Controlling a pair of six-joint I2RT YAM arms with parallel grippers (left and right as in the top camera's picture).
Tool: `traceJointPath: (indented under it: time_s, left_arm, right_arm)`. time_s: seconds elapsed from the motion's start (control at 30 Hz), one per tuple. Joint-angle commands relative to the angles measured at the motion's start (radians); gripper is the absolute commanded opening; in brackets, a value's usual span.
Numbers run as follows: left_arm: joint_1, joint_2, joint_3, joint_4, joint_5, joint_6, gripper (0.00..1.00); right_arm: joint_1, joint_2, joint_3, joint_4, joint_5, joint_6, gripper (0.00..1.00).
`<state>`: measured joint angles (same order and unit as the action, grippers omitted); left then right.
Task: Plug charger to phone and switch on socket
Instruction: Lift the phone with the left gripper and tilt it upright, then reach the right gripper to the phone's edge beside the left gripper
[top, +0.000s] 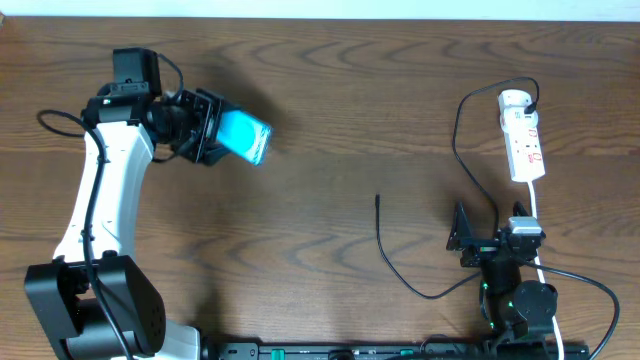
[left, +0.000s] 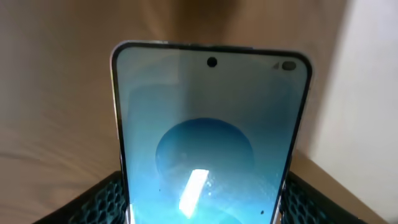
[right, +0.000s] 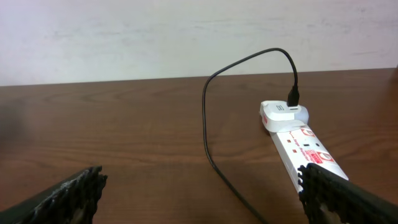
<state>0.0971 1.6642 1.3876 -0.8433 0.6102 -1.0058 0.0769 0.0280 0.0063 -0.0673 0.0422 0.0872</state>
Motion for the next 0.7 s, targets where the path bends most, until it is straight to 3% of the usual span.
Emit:
traceJointPath:
  time_s: [0.0, 0.1, 0.5, 0.67]
  left_arm:
    - [0.002, -0.018, 0.010, -0.069, -0.261, 0.116, 0.07]
    - [0.002, -0.018, 0.007, -0.166, -0.459, 0.116, 0.07]
    - [0.002, -0.018, -0.009, -0.174, -0.472, 0.122, 0.07]
    - [0.002, -0.018, -0.009, -0.174, -0.465, 0.122, 0.07]
  right_arm:
    - [0.003, -0.003, 0.000, -0.003, 0.011, 0.005, 0.99]
    - [0.003, -0.003, 0.000, -0.003, 0.011, 0.005, 0.99]
    - [0.003, -0.003, 0.000, 0.026, 0.036, 0.009, 0.99]
    - [0.003, -0.003, 0.020, 0.085, -0.049, 0.065, 0.99]
